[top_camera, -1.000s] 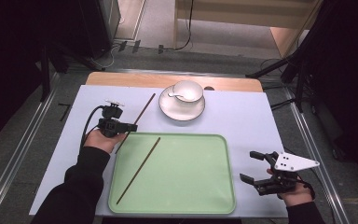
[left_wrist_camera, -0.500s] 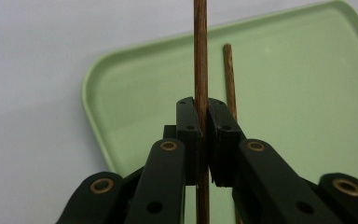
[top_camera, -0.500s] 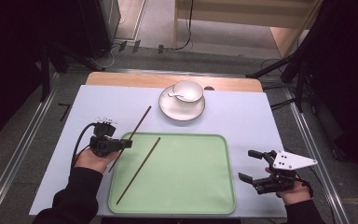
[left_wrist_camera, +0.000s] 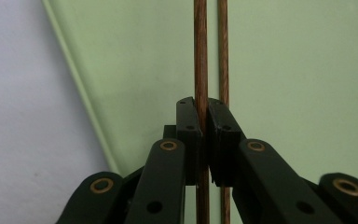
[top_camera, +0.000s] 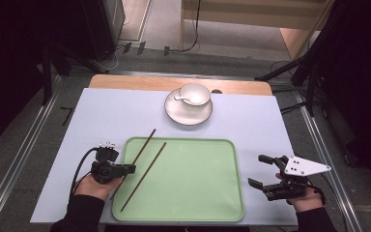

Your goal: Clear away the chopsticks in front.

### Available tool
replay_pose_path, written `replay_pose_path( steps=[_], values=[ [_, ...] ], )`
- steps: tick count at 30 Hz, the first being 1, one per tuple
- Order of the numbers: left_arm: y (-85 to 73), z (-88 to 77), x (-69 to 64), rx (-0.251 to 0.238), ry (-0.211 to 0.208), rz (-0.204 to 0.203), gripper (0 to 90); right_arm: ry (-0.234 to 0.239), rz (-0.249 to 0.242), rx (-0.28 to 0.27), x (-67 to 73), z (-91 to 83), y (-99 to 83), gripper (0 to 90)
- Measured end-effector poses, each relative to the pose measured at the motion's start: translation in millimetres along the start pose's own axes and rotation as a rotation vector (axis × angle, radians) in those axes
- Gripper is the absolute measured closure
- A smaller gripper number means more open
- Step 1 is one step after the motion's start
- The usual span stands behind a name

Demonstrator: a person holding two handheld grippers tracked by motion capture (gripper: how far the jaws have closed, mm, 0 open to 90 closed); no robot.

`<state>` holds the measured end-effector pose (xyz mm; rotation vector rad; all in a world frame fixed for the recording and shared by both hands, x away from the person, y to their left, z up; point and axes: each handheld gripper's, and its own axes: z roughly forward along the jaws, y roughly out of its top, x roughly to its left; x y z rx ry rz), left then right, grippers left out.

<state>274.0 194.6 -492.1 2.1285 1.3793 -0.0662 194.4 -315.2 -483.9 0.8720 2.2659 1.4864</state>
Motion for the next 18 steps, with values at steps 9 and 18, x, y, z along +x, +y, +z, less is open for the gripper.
replay_pose_path(
  steps=[9,18],
  values=[
    [-3.6,7.1,-2.2,0.039,0.019,0.000,85.4,0.000,-0.002,0.001,0.6,-0.2,-0.2,14.3],
    [-3.9,11.3,-4.7,0.061,0.011,-0.004,84.2,-0.005,-0.008,0.000,0.8,-0.5,0.4,14.4]
  ],
)
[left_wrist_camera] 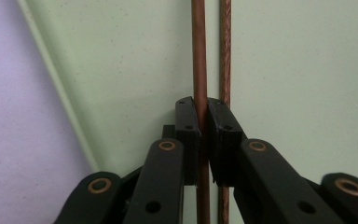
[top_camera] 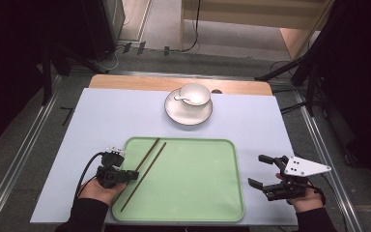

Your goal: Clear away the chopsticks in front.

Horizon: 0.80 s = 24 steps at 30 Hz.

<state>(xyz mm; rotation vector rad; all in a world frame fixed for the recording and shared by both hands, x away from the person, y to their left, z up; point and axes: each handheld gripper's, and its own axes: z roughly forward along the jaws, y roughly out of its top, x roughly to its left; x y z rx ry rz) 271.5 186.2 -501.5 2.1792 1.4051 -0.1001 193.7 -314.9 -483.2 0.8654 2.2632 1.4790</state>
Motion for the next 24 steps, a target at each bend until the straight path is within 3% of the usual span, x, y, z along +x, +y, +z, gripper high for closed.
replay_pose_path(
  steps=[4,8,10,14,18,21,24],
  values=[
    [0.9,0.7,-3.0,0.004,0.015,0.010,83.0,0.002,-0.001,0.005,0.2,0.4,-0.1,14.3],
    [1.9,0.9,-2.7,0.005,0.005,0.011,82.1,0.004,-0.001,0.006,0.5,0.5,-0.3,14.3],
    [3.5,0.0,-1.3,0.010,0.004,0.030,79.6,0.004,0.000,0.004,0.4,0.4,-0.4,14.3],
    [6.6,-7.7,4.1,-0.004,-0.015,0.067,71.2,0.005,0.001,0.002,0.3,0.0,-0.6,14.3],
    [6.9,-19.3,12.8,-0.060,-0.044,0.079,59.1,0.008,0.005,0.001,0.1,-0.1,-1.0,14.3],
    [6.3,-26.9,23.6,-0.084,-0.101,0.094,45.0,0.011,0.006,0.002,0.1,0.3,-1.3,14.4],
    [4.3,-34.6,31.9,-0.107,-0.126,0.111,38.7,0.016,0.013,0.002,0.2,0.4,-1.5,14.4]
  ],
)
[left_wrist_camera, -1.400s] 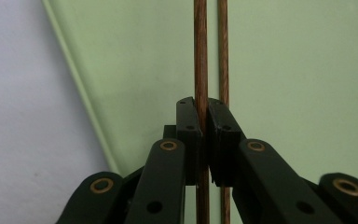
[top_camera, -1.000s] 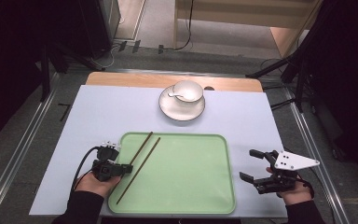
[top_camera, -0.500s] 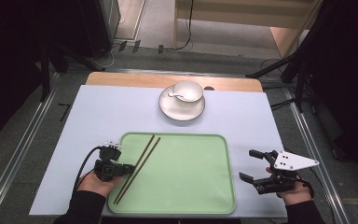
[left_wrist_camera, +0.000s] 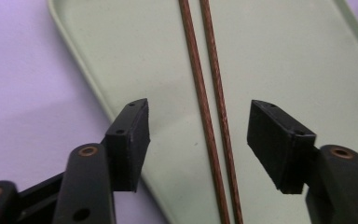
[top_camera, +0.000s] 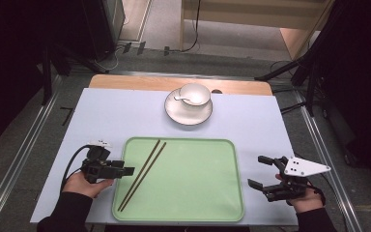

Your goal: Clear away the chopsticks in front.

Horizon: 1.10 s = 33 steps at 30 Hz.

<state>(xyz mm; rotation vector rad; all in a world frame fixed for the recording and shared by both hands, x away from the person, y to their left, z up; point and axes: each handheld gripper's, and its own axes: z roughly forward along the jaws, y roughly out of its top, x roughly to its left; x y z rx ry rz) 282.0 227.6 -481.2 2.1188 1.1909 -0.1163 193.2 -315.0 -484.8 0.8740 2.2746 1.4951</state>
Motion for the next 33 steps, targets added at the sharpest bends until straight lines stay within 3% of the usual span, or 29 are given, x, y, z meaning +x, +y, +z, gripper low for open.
replay_pose_path(
  steps=[6,17,23,26,33],
  values=[
    [-3.8,-19.8,10.2,-0.061,0.018,0.055,35.2,0.001,0.003,-0.001,-0.1,0.0,-0.2,14.3],
    [-20.4,-44.2,25.7,-0.138,0.102,0.203,30.8,-0.009,0.001,-0.009,-0.8,-2.1,-0.1,14.3],
    [-28.7,-56.6,39.5,-0.207,0.110,0.177,30.4,-0.006,0.000,-0.010,-0.4,-2.2,0.3,14.3],
    [-31.5,-60.6,45.2,-0.231,0.129,0.183,30.4,-0.004,0.002,-0.012,0.0,-2.4,0.5,14.3],
    [-33.0,-60.2,50.7,-0.229,0.140,0.169,30.4,-0.002,0.001,-0.005,0.2,-1.5,0.4,14.3]
  ],
)
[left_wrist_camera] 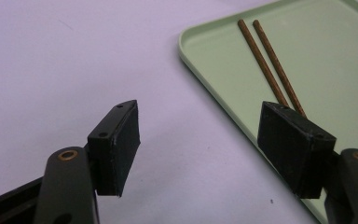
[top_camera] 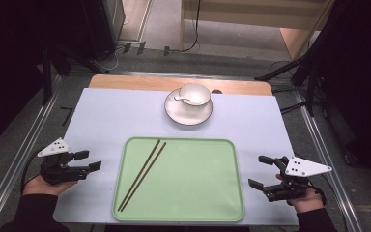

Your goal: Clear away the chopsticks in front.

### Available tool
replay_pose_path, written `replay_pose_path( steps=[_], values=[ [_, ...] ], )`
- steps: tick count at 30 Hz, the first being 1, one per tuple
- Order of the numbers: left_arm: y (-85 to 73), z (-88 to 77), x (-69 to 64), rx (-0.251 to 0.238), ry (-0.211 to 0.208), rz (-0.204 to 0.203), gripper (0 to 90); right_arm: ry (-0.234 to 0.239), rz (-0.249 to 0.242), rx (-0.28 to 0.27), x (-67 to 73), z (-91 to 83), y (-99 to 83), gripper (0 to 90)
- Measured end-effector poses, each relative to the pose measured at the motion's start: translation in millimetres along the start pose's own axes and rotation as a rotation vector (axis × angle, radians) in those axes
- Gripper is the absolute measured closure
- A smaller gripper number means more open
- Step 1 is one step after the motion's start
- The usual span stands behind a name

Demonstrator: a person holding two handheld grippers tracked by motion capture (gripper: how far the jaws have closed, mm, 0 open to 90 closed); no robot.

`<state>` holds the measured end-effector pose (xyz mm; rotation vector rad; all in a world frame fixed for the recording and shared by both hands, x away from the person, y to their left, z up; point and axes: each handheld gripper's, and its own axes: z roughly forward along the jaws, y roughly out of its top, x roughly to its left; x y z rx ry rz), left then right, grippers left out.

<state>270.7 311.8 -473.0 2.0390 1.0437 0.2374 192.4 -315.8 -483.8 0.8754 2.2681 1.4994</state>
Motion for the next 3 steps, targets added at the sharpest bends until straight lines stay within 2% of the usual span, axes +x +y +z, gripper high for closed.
replay_pose_path(
  steps=[2,3],
  values=[
    [0.4,0.9,0.0,0.004,0.001,-0.003,29.9,-0.001,-0.001,0.001,-0.1,0.0,0.0,14.3],
    [0.5,1.9,-0.3,0.004,0.006,-0.018,29.5,-0.001,0.001,0.001,-0.2,0.1,-0.1,14.3]
  ],
)
